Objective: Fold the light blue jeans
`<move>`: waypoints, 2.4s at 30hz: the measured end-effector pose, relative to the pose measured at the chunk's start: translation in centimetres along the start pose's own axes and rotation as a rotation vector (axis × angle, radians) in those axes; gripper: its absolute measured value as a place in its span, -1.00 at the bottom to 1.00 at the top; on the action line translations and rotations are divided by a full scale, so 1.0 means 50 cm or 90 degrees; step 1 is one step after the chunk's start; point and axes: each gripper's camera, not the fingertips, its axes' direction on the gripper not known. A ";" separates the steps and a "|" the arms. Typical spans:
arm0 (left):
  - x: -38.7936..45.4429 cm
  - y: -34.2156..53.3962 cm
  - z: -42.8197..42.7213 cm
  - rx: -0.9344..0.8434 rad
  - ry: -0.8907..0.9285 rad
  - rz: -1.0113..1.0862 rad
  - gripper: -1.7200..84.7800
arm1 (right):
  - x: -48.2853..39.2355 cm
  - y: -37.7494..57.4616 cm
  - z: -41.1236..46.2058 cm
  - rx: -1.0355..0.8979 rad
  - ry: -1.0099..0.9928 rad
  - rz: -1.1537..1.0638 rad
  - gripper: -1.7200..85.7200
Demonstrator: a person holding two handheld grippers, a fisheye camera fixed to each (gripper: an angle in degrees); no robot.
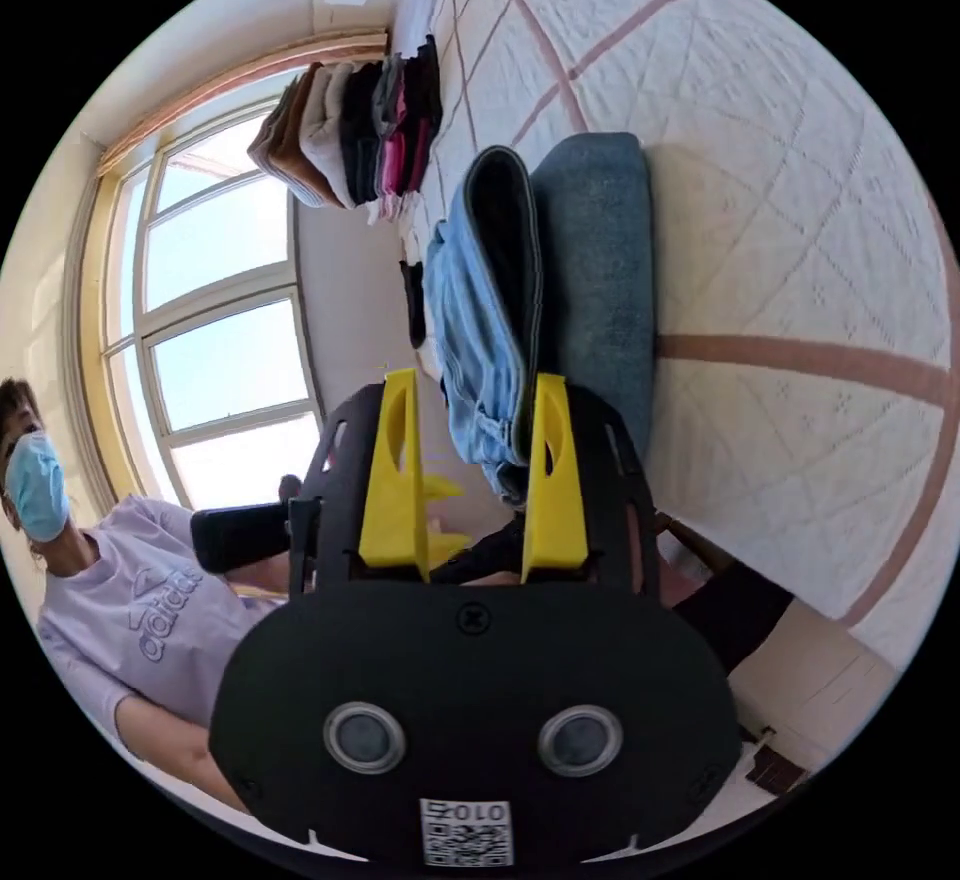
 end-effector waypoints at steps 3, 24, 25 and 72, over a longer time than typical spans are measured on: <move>0.025 -0.030 -0.013 0.004 0.012 0.031 -0.82 | -0.001 -0.021 0.012 -0.036 0.133 0.020 -0.79; -0.490 0.273 0.016 0.008 0.172 -0.582 -0.66 | 0.060 0.092 0.001 0.000 0.337 0.007 -0.57; -0.506 0.259 0.031 -0.007 0.190 -0.579 -0.65 | 0.074 0.083 0.005 0.003 0.318 0.012 -0.57; -0.374 -1.380 -0.350 -0.030 0.146 0.062 -0.91 | 0.022 0.705 -0.826 0.544 0.222 0.060 -0.76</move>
